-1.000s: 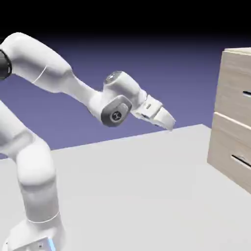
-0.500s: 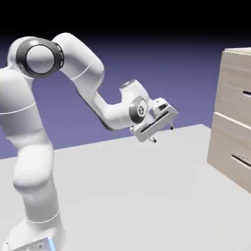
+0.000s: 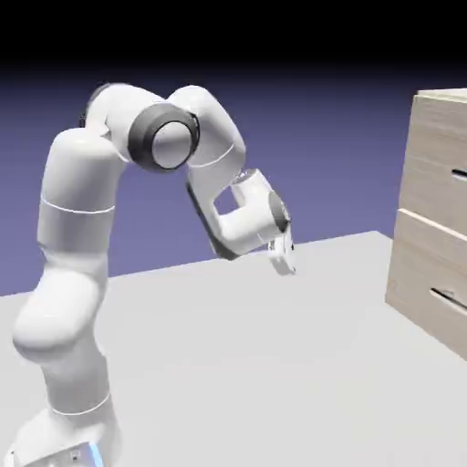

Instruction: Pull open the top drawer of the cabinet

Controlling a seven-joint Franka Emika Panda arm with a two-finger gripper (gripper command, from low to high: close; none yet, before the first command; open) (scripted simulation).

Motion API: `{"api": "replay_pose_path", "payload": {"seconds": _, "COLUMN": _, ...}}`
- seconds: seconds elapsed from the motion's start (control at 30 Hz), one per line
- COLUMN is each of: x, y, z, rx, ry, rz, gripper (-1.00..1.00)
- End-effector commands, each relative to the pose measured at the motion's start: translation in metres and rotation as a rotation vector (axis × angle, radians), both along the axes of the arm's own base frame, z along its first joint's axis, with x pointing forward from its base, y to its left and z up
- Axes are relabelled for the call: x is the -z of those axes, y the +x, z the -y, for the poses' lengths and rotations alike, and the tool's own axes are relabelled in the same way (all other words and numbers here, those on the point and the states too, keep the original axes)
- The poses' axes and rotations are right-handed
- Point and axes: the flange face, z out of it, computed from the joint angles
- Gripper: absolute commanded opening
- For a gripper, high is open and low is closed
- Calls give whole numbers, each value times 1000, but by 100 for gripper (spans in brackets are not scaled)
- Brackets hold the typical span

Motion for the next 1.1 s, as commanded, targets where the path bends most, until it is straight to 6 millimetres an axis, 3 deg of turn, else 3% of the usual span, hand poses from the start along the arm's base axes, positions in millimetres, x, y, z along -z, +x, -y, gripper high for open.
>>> {"api": "replay_pose_path", "payload": {"seconds": 0.0, "x": 2, "y": 2, "z": -5, "rx": -65, "ry": -23, "rz": 11, "gripper": 0}}
{"api": "replay_pose_path", "payload": {"seconds": 0.33, "x": -5, "y": 27, "z": -41, "rx": -640, "ry": -231, "rz": 212, "gripper": 0}}
{"api": "replay_pose_path", "payload": {"seconds": 0.6, "x": -36, "y": 60, "z": -43, "rx": -959, "ry": -428, "rz": 477, "gripper": 0}}
{"api": "replay_pose_path", "payload": {"seconds": 0.83, "x": -77, "y": 99, "z": -15, "rx": -1102, "ry": -673, "rz": 725, "gripper": 0}}
{"api": "replay_pose_path", "payload": {"seconds": 1.07, "x": -120, "y": 143, "z": 49, "rx": -1114, "ry": -999, "rz": 907, "gripper": 0}}
